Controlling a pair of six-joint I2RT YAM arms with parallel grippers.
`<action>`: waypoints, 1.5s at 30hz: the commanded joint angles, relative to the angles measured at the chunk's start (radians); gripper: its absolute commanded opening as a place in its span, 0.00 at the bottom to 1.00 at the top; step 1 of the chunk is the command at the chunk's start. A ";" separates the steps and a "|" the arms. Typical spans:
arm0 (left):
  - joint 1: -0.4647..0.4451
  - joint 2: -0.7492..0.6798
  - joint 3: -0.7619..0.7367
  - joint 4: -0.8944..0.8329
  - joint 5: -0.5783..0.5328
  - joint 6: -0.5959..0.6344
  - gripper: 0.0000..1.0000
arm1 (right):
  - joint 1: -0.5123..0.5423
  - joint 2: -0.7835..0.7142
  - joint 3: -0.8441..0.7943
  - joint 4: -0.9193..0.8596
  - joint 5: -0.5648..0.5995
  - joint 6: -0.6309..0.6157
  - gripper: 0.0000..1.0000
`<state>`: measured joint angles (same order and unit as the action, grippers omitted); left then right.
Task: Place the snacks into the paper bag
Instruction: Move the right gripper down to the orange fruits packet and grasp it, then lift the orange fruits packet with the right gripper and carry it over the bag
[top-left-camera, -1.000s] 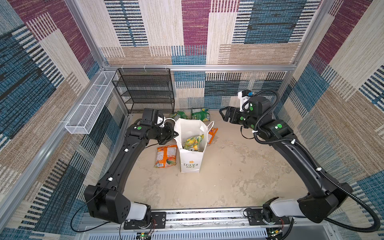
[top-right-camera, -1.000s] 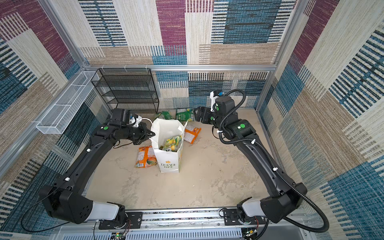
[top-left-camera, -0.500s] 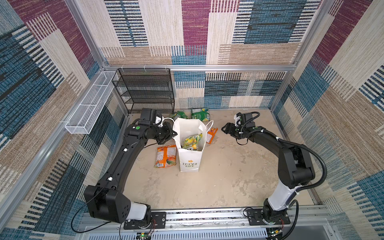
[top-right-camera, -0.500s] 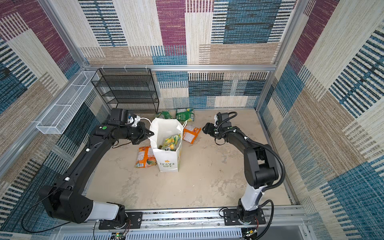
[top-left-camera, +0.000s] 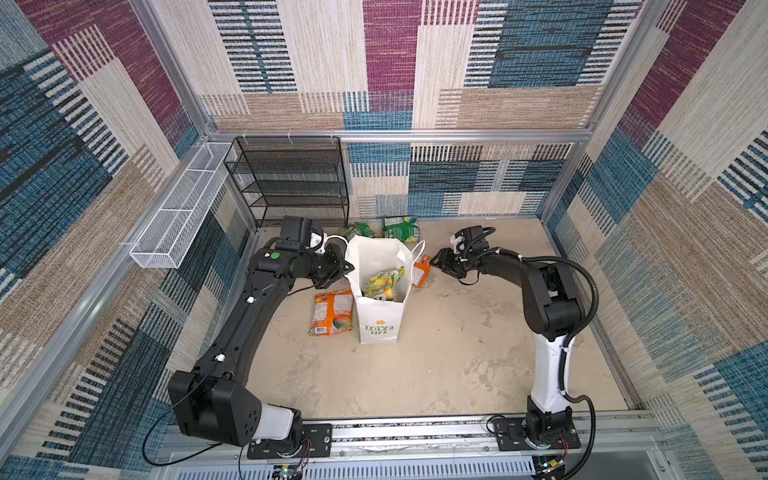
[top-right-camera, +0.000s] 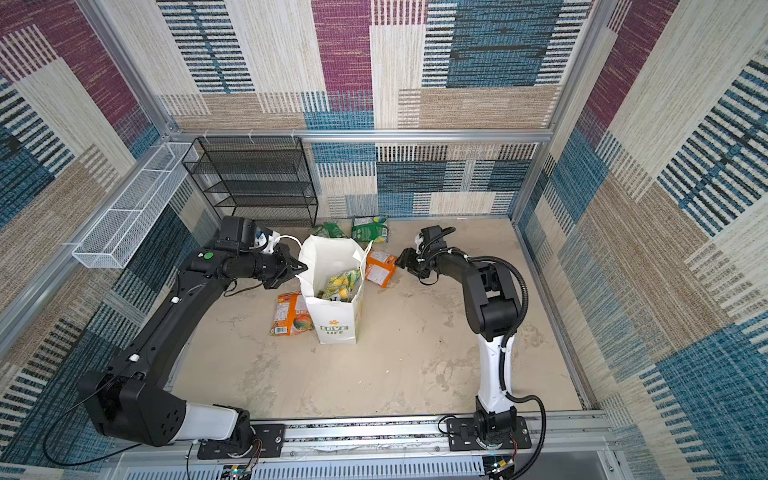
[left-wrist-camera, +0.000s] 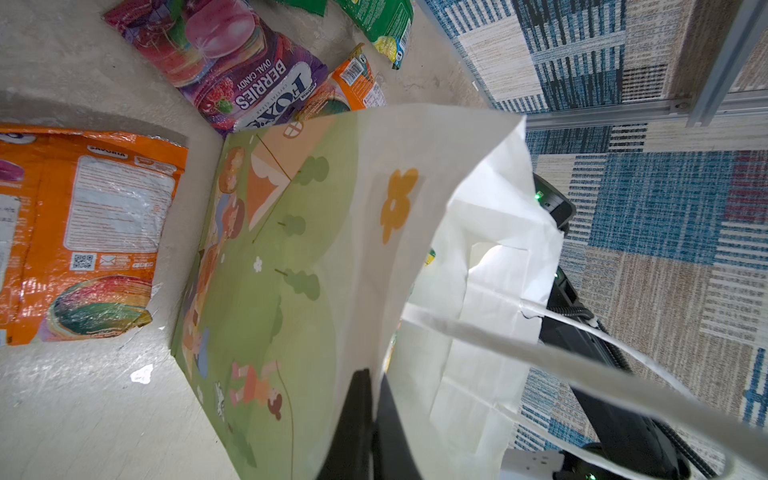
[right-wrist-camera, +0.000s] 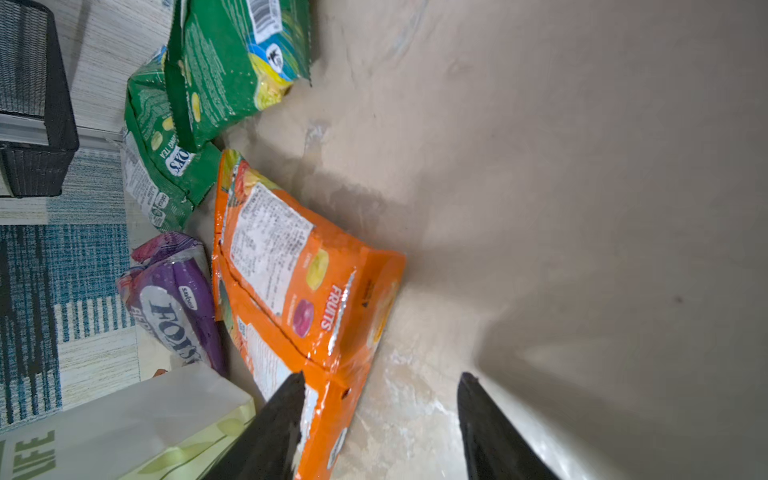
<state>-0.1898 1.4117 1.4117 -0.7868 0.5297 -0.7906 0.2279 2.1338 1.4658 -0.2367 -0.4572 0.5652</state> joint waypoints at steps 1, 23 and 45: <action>0.004 -0.004 0.006 0.043 0.012 -0.012 0.00 | 0.008 0.021 0.018 0.022 -0.031 0.026 0.59; 0.008 -0.003 0.010 0.044 0.022 -0.008 0.00 | 0.042 0.057 0.038 0.057 -0.086 0.092 0.02; 0.010 -0.006 0.006 0.050 0.026 -0.011 0.00 | 0.037 -0.540 -0.158 0.109 -0.039 0.191 0.00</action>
<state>-0.1814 1.4120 1.4120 -0.7868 0.5373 -0.7940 0.2668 1.6432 1.3113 -0.1699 -0.5060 0.7261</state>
